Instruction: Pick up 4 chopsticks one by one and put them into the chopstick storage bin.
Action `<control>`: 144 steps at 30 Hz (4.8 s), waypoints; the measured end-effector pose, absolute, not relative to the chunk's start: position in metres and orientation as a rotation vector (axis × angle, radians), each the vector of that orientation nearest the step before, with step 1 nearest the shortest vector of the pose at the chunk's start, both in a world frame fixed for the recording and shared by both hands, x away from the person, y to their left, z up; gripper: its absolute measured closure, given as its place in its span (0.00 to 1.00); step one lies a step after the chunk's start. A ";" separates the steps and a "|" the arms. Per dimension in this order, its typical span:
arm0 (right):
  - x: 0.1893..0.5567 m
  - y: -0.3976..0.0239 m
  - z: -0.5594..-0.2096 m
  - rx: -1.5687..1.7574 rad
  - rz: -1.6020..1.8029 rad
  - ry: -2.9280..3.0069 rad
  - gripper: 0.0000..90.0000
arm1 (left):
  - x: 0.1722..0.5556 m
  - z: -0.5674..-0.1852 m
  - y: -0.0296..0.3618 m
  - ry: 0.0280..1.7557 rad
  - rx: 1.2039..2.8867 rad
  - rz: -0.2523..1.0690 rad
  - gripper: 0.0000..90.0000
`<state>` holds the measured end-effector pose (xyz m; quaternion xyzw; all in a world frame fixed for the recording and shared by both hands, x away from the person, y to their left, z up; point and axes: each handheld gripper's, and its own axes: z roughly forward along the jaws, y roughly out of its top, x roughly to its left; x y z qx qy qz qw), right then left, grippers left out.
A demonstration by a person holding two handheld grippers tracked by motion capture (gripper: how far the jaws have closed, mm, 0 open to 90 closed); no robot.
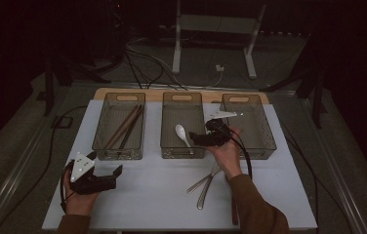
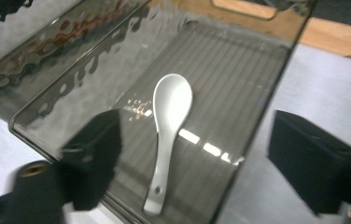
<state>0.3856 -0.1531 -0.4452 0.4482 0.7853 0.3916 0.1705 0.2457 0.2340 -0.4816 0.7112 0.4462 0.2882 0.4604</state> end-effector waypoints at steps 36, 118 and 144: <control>0.300 -0.227 -0.435 1.235 1.048 2.232 0.00 | 0.244 -0.481 0.232 1.098 1.750 0.711 0.01; 0.253 -0.253 -0.504 1.257 0.626 2.503 0.91 | 0.244 -0.481 0.229 1.095 1.761 0.715 0.01; 0.251 -0.253 -0.469 1.238 0.815 2.370 0.92 | 0.244 -0.482 0.230 1.101 1.759 0.714 0.01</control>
